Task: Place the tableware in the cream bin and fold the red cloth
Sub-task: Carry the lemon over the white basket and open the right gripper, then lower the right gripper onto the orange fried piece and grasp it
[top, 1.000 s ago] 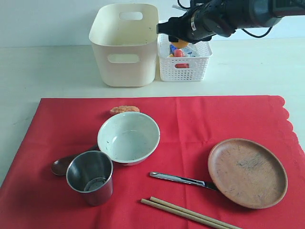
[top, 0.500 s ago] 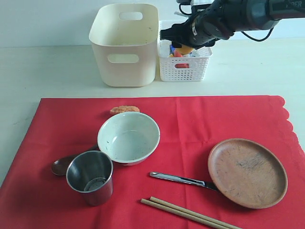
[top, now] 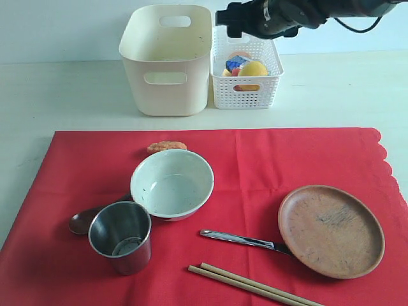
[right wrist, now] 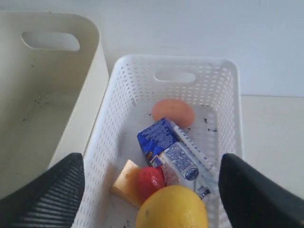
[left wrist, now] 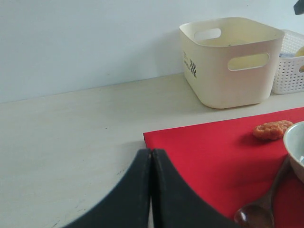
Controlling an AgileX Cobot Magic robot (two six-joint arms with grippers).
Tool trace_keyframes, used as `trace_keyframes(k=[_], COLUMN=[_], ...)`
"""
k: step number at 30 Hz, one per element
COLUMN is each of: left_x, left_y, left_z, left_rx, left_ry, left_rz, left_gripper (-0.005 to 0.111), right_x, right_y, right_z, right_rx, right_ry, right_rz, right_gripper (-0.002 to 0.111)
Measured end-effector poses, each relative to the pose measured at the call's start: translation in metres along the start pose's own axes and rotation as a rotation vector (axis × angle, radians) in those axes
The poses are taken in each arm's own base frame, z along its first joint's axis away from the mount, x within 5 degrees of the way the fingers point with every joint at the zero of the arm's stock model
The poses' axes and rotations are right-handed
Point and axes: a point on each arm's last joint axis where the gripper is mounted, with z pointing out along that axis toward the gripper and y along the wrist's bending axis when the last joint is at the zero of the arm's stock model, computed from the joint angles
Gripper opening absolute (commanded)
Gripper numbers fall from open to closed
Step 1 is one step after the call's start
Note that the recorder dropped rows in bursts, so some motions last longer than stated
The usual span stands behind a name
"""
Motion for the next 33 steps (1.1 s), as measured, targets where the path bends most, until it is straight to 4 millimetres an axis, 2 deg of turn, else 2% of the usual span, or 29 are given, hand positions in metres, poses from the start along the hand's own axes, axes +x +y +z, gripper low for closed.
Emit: trace_keyframes(k=[2, 4, 9, 13, 14, 17, 20, 26, 29, 33], left_x=[0.000, 0.000, 0.000, 0.000, 0.000, 0.000, 0.000, 0.000, 0.000, 0.000], left_y=[0.000, 0.000, 0.000, 0.000, 0.000, 0.000, 0.000, 0.000, 0.000, 0.000], left_z=[0.000, 0.000, 0.000, 0.000, 0.000, 0.000, 0.000, 0.000, 0.000, 0.000], left_rx=[0.000, 0.000, 0.000, 0.000, 0.000, 0.000, 0.000, 0.000, 0.000, 0.000], left_ry=[0.000, 0.000, 0.000, 0.000, 0.000, 0.000, 0.000, 0.000, 0.000, 0.000], left_rz=[0.000, 0.000, 0.000, 0.000, 0.000, 0.000, 0.000, 0.000, 0.000, 0.000], left_gripper=[0.002, 0.002, 0.002, 0.002, 0.002, 0.002, 0.002, 0.002, 0.002, 0.002], right_x=[-0.007, -0.013, -0.021, -0.016, -0.013, -0.003, 0.007, 0.026, 0.038, 0.053], right_y=[-0.002, -0.006, -0.012, -0.008, -0.005, 0.008, 0.030, 0.076, 0.097, 0.122], right_z=[-0.010, -0.022, -0.047, -0.056, -0.057, -0.060, -0.066, -0.077, -0.078, -0.076], right_rx=[0.025, 0.061, 0.117, 0.060, 0.034, -0.081, -0.229, -0.397, -0.432, -0.452], right_ry=[-0.001, 0.009, 0.074, 0.186, 0.214, 0.313, 0.381, 0.415, 0.419, 0.393], right_rz=[0.005, 0.015, -0.004, -0.056, -0.069, -0.115, -0.166, -0.302, -0.349, -0.414], right_gripper=[0.073, 0.065, 0.031, 0.002, 0.000, 0.000, 0.000, 0.001, 0.008, 0.026])
